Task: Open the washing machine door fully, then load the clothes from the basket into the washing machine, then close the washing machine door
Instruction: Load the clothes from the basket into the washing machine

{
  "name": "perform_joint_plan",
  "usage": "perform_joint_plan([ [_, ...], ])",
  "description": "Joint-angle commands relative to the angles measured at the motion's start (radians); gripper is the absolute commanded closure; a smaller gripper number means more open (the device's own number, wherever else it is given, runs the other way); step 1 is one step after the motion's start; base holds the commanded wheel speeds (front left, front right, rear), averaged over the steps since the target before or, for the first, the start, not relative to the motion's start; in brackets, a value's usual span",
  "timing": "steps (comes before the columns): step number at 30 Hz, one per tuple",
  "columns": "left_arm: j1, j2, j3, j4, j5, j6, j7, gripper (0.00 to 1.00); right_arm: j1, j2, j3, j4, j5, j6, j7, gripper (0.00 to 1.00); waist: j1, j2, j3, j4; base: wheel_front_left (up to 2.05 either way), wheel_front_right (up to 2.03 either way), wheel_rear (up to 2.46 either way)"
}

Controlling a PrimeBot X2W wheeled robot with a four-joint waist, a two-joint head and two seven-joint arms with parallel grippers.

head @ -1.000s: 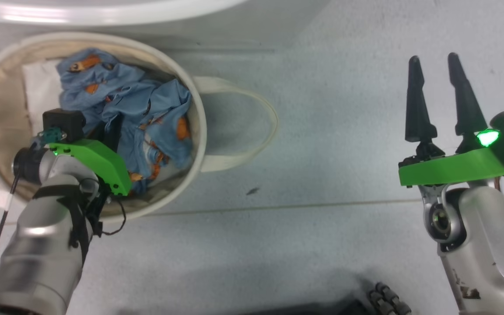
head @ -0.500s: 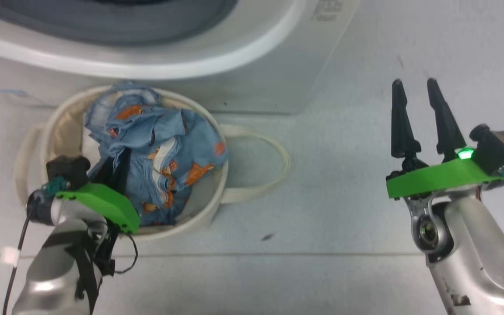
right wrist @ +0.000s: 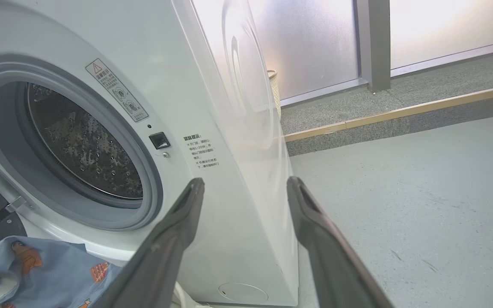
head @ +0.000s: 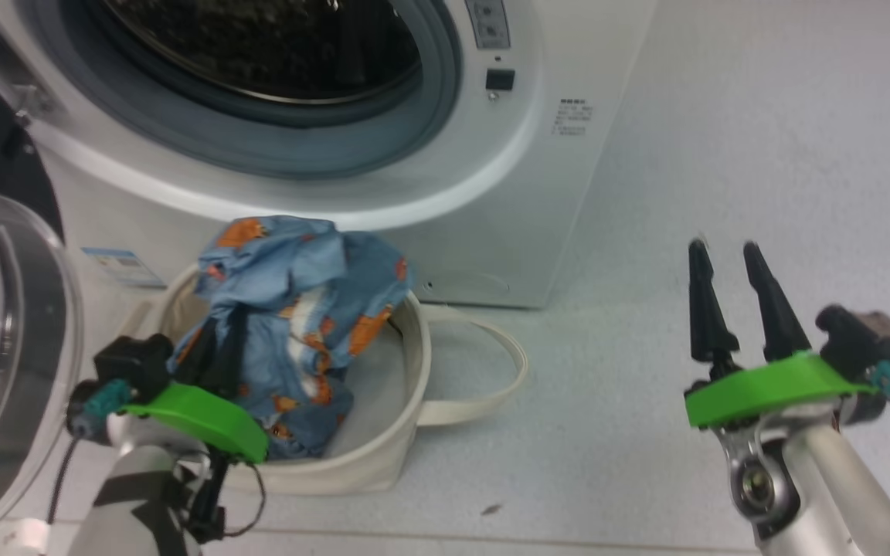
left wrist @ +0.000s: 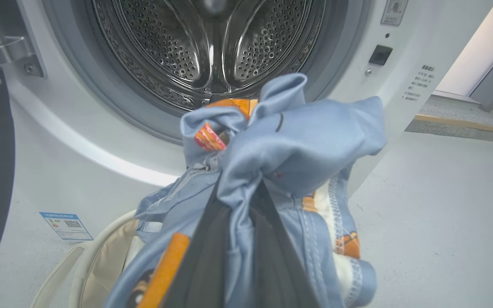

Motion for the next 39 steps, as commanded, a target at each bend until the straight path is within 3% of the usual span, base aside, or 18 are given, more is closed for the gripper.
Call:
perform_joint_plan([
  [1, -0.012, 0.013, 0.034, -0.047, 0.012, -0.003, -0.012, 1.00, 0.017, -0.007, 0.012, -0.022, 0.009, 0.007, -0.012, 0.00, 0.0002, 0.0000, -0.037, 0.018, 0.00, 0.00, 0.00],
  [9, 0.026, -0.028, 0.034, -0.157, 0.065, 0.002, -0.012, 1.00, 0.068, -0.031, 0.001, -0.020, 0.027, 0.007, -0.012, 0.00, 0.0002, 0.0000, -0.123, 0.030, 0.00, 0.00, 0.00],
  [20, -0.004, -0.037, 0.042, -0.184, 0.070, 0.003, -0.012, 1.00, 0.087, -0.038, 0.005, -0.017, 0.037, 0.007, -0.012, 0.00, 0.0002, 0.0000, -0.124, 0.028, 0.00, 0.00, 0.00],
  [26, -0.085, -0.042, 0.056, -0.123, 0.067, 0.006, -0.012, 1.00, 0.082, -0.042, 0.009, -0.017, 0.035, 0.007, -0.012, 0.00, 0.0002, 0.0000, -0.113, 0.022, 0.00, 0.00, 0.00],
  [39, -0.378, -0.001, 0.087, 0.176, 0.073, 0.007, -0.012, 1.00, 0.044, -0.073, 0.004, -0.039, 0.013, 0.007, -0.012, 0.00, 0.0002, 0.0000, 0.009, -0.043, 0.00, 0.00, 0.00],
])
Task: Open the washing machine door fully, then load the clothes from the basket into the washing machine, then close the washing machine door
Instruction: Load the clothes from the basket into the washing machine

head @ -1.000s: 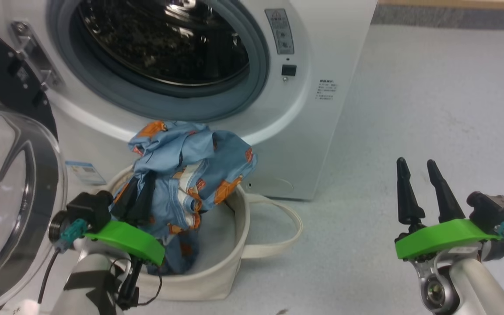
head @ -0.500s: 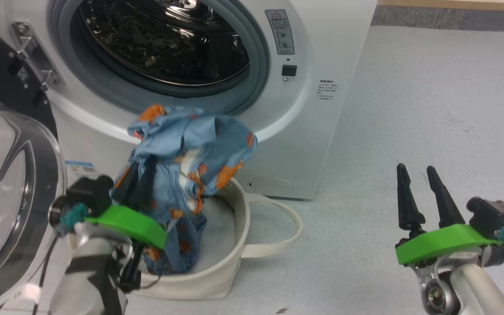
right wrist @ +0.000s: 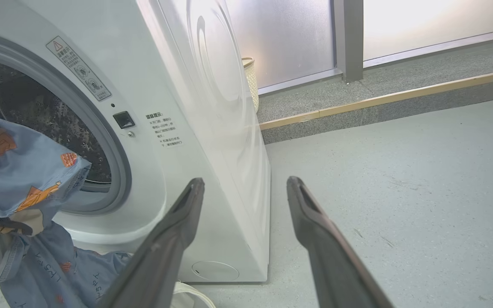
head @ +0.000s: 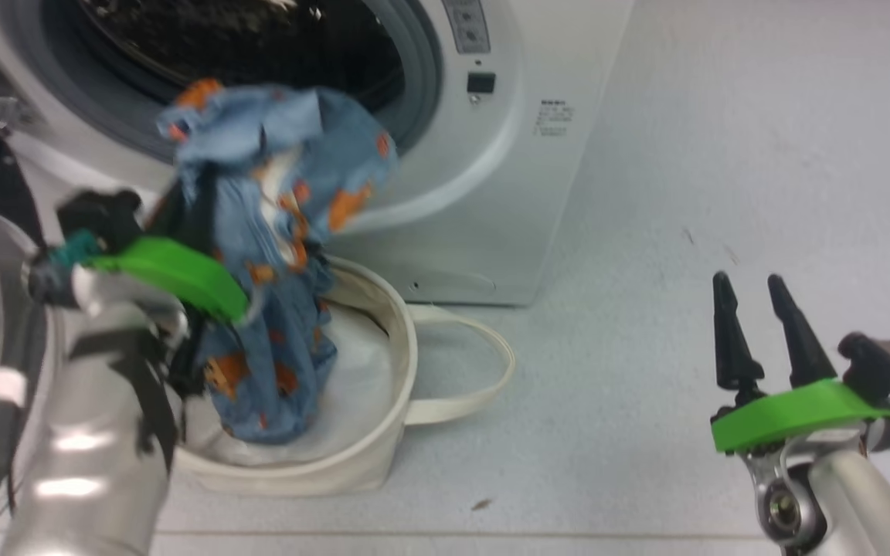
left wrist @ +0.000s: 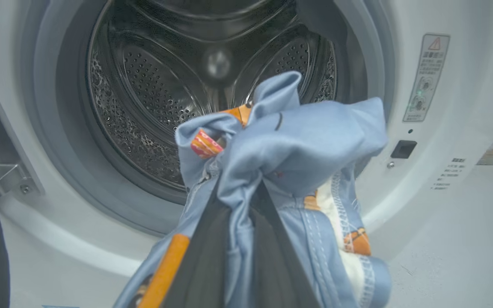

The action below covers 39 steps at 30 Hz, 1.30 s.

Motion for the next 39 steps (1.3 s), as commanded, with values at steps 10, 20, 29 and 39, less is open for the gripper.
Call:
perform_joint_plan([
  [10, -0.295, 0.107, 0.057, 0.122, 0.018, 0.013, -0.012, 1.00, -0.070, -0.014, -0.025, -0.090, -0.049, 0.007, -0.012, 0.00, -0.0001, 0.0001, 0.211, -0.094, 0.00, 0.00, 0.00],
  [20, -0.512, 0.165, 0.053, 0.199, 0.051, 0.030, -0.012, 1.00, -0.048, -0.015, -0.109, -0.169, -0.091, 0.007, -0.012, 0.00, -0.0001, 0.0001, 0.385, -0.130, 0.00, 0.00, 0.00],
  [29, -0.665, 0.186, 0.078, 0.164, 0.061, 0.073, -0.012, 1.00, -0.021, 0.000, -0.150, -0.235, -0.119, 0.007, -0.012, 0.00, -0.0001, 0.0001, 0.497, -0.164, 0.00, 0.00, 0.00],
  [39, -0.749, 0.210, 0.098, 0.071, 0.090, 0.088, -0.012, 1.00, 0.010, 0.044, -0.191, -0.300, -0.156, 0.007, -0.012, 0.00, -0.0001, 0.0001, 0.590, -0.162, 0.08, 0.08, 0.08],
])
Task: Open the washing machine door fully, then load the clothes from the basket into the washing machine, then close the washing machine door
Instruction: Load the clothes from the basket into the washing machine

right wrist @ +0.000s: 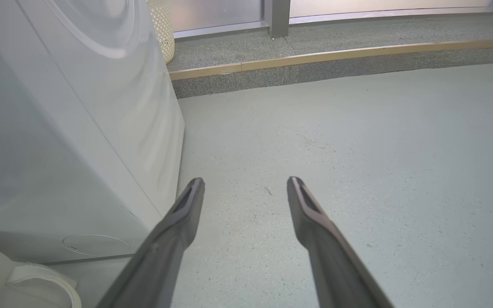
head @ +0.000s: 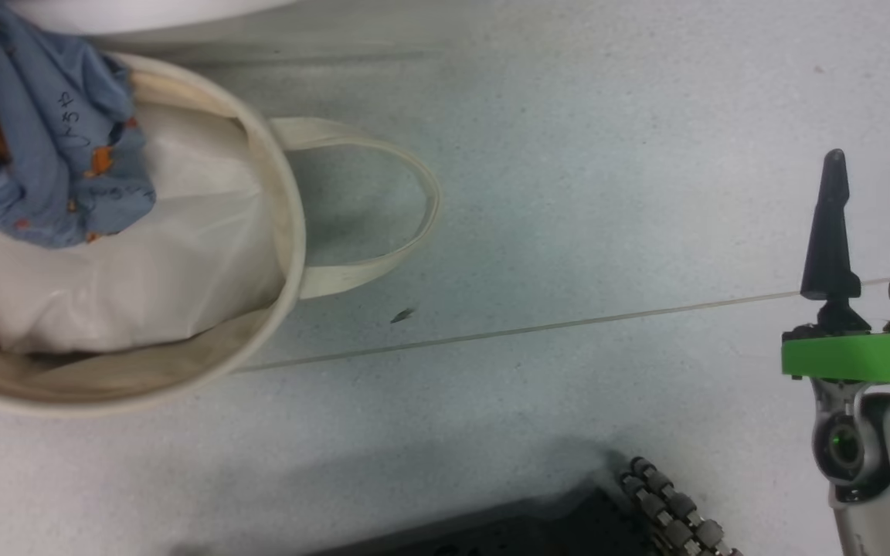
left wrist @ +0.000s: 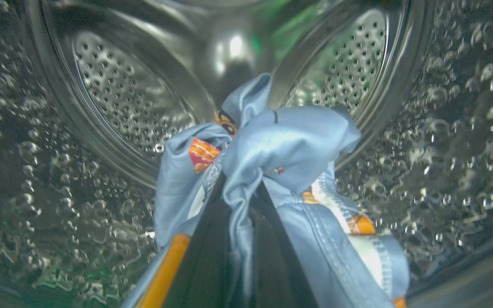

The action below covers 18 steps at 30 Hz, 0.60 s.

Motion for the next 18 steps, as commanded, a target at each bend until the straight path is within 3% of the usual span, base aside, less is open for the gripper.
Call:
perform_joint_plan([
  [1, -0.009, 0.051, 0.010, -0.029, 0.013, -0.002, -0.006, 1.00, 0.056, 0.006, 0.009, -0.036, -0.016, 0.007, -0.012, 0.00, -0.0002, -0.0001, 0.010, 0.014, 0.11, 0.11, 0.11],
  [6, 0.010, 0.049, 0.018, 0.054, 0.011, -0.010, -0.006, 1.00, 0.057, 0.030, 0.018, -0.041, -0.048, 0.007, -0.010, 0.00, -0.0002, -0.0001, 0.001, 0.020, 0.05, 0.05, 0.05],
  [7, 0.009, 0.049, 0.015, 0.082, 0.014, -0.012, -0.006, 0.85, 0.056, 0.034, 0.021, -0.039, -0.051, 0.007, -0.010, 0.00, -0.0002, -0.0001, -0.003, 0.019, 0.01, 0.01, 0.01],
  [8, 0.005, 0.051, 0.012, 0.100, 0.017, -0.012, -0.006, 0.35, 0.055, 0.037, 0.025, -0.037, -0.053, 0.007, -0.009, 0.00, -0.0002, -0.0001, -0.008, 0.017, 0.00, 0.00, 0.00],
  [9, 0.004, 0.051, 0.005, 0.118, 0.022, -0.015, -0.006, 0.00, 0.055, 0.040, 0.028, -0.034, -0.053, 0.007, -0.009, 0.00, -0.0002, -0.0001, -0.014, 0.014, 0.00, 0.00, 0.00],
  [14, -0.025, 0.050, -0.028, 0.265, 0.039, -0.026, 0.045, 0.00, 0.048, 0.043, 0.036, -0.022, -0.049, 0.007, -0.010, 0.00, -0.0002, -0.0001, -0.035, 0.003, 0.00, 0.00, 0.00],
  [18, -0.038, 0.050, -0.052, 0.297, 0.053, -0.034, 0.079, 0.00, 0.038, 0.043, 0.050, -0.014, -0.044, 0.007, -0.010, 0.00, -0.0002, -0.0001, -0.044, -0.003, 0.00, 0.00, 0.00],
])
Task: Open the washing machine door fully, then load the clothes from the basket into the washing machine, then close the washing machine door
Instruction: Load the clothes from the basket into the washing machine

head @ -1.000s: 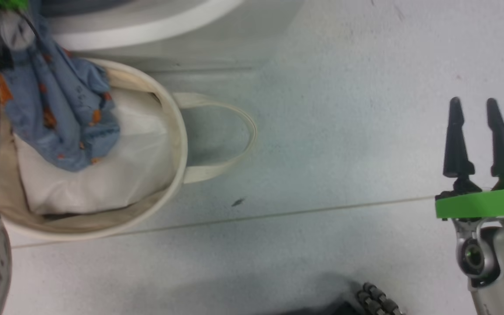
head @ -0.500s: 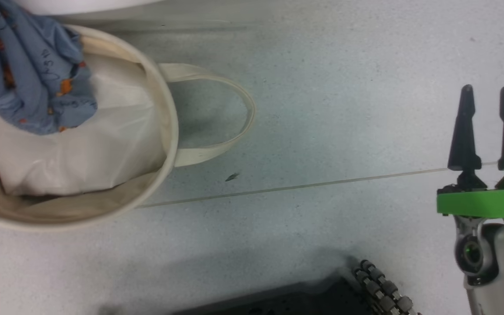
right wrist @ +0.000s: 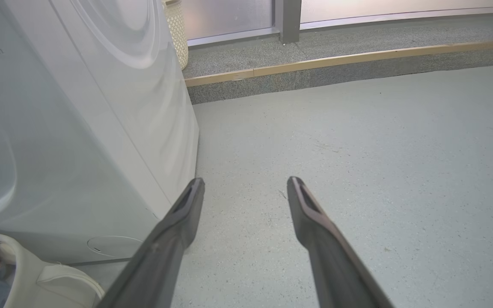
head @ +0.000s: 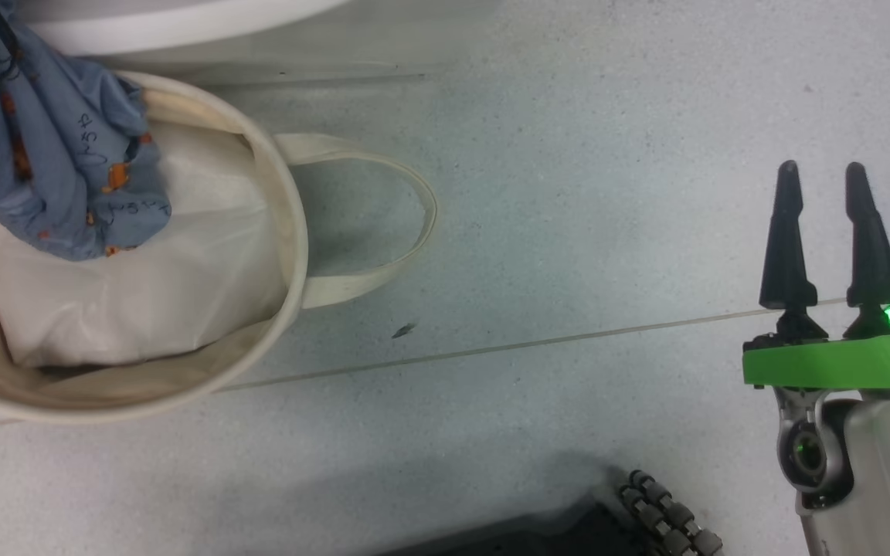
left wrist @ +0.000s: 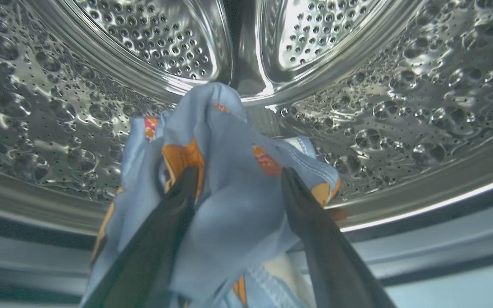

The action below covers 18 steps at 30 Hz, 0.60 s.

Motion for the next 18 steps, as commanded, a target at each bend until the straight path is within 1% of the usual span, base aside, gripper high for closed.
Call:
perform_joint_plan([
  [1, -0.020, 0.047, -0.007, -0.014, 0.010, -0.003, 0.010, 0.00, 0.034, -0.004, 0.023, -0.020, 0.002, 0.007, -0.010, 0.00, 0.0001, -0.0001, -0.007, -0.004, 0.00, 0.00, 0.00],
  [5, -0.011, 0.044, -0.017, 0.002, 0.006, -0.016, 0.046, 0.00, 0.022, -0.003, 0.038, -0.001, 0.010, 0.007, -0.011, 0.00, 0.0001, -0.0001, -0.032, -0.012, 0.00, 0.00, 0.00],
  [11, 0.007, 0.043, -0.029, 0.010, 0.000, -0.023, 0.062, 0.00, 0.000, -0.004, 0.061, 0.028, 0.021, 0.007, -0.011, 0.00, 0.0001, -0.0001, -0.067, -0.015, 0.00, 0.00, 0.00],
  [13, 0.018, 0.033, -0.028, 0.011, -0.009, -0.032, 0.046, 0.00, -0.006, -0.004, 0.065, 0.039, 0.025, 0.007, -0.012, 0.00, 0.0001, -0.0001, -0.079, -0.008, 0.00, 0.00, 0.00],
  [18, 0.085, 0.009, -0.026, 0.011, -0.033, -0.051, -0.050, 0.00, -0.028, -0.003, 0.082, 0.063, 0.038, 0.007, -0.012, 0.00, 0.0001, -0.0001, -0.124, 0.019, 0.00, 0.00, 0.00],
])
